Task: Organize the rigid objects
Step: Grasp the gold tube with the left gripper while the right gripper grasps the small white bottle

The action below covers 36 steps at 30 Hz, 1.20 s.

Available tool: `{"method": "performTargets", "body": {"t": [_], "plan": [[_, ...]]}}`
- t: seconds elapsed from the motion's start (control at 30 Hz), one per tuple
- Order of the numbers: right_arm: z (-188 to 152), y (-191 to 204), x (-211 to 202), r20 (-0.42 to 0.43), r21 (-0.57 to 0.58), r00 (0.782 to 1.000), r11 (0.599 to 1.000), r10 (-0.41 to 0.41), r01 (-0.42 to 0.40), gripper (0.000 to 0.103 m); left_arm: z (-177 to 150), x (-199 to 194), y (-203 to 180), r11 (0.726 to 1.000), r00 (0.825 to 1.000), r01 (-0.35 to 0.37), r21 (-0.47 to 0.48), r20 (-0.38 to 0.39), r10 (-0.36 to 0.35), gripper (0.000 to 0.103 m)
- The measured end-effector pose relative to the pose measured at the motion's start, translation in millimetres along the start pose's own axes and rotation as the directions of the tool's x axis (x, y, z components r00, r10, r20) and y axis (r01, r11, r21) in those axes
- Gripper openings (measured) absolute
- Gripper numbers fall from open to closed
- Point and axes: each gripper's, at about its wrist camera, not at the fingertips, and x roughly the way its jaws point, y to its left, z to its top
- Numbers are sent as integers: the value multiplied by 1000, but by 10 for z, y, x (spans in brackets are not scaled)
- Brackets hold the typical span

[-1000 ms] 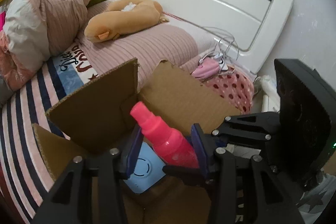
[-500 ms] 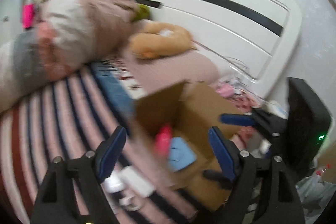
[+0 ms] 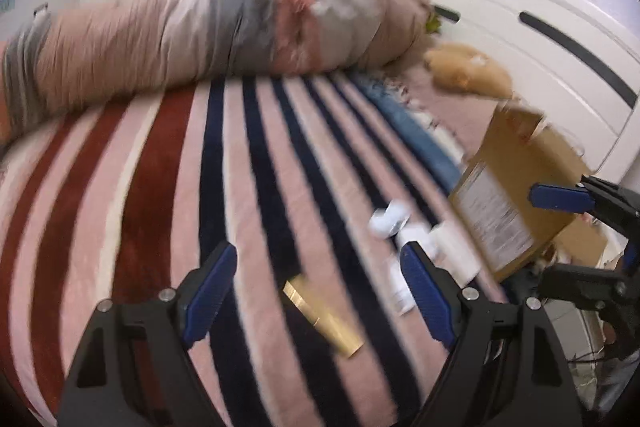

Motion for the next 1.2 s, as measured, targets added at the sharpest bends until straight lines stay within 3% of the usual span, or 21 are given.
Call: {"method": "performTargets", "body": {"t": [0.1,0.17,0.27,0.33,0.37,0.47,0.57,0.67,0.87,1.07,1.2], "plan": [[-119,22,485,-134,13,991,1000,-8,10,62,-271,295,95,1000,998,21,-13,-60,-21,70],[-220,-65,802,-221,42,975,999,-9,19,54,-390,487,123,999,993,41,-35,-107,-44,54],[-326,-254,1143,-297,98,955,994,-12,43,51,-505,667,85,994,987,79,-74,-134,-88,51],[-361,-322,1283,-320,115,947,992,-8,48,44,-529,709,11,996,990,68,-60,-116,-75,50],[-378,-354,1346,-329,115,944,992,-15,56,41,-529,731,-35,998,994,42,-40,-102,-46,40],[-391,-402,1469,-339,122,941,991,-3,47,33,-515,824,-90,1000,997,-7,2,-81,7,27],[-395,-378,1517,-324,88,946,994,-32,64,26,-516,863,-95,1000,997,-12,27,-74,14,15],[-410,-347,1493,-295,59,954,995,-60,81,21,-527,840,-68,999,998,-9,33,-62,11,15],[-327,-214,1248,-228,21,973,999,-36,42,21,-452,623,-11,999,999,-21,36,-37,23,15],[-117,-44,615,-88,0,996,1000,27,-27,21,-227,64,-195,996,998,-41,74,51,37,15],[-15,-26,101,22,-6,999,999,34,-34,21,7,-393,-550,991,992,-8,135,128,-10,15]]}}
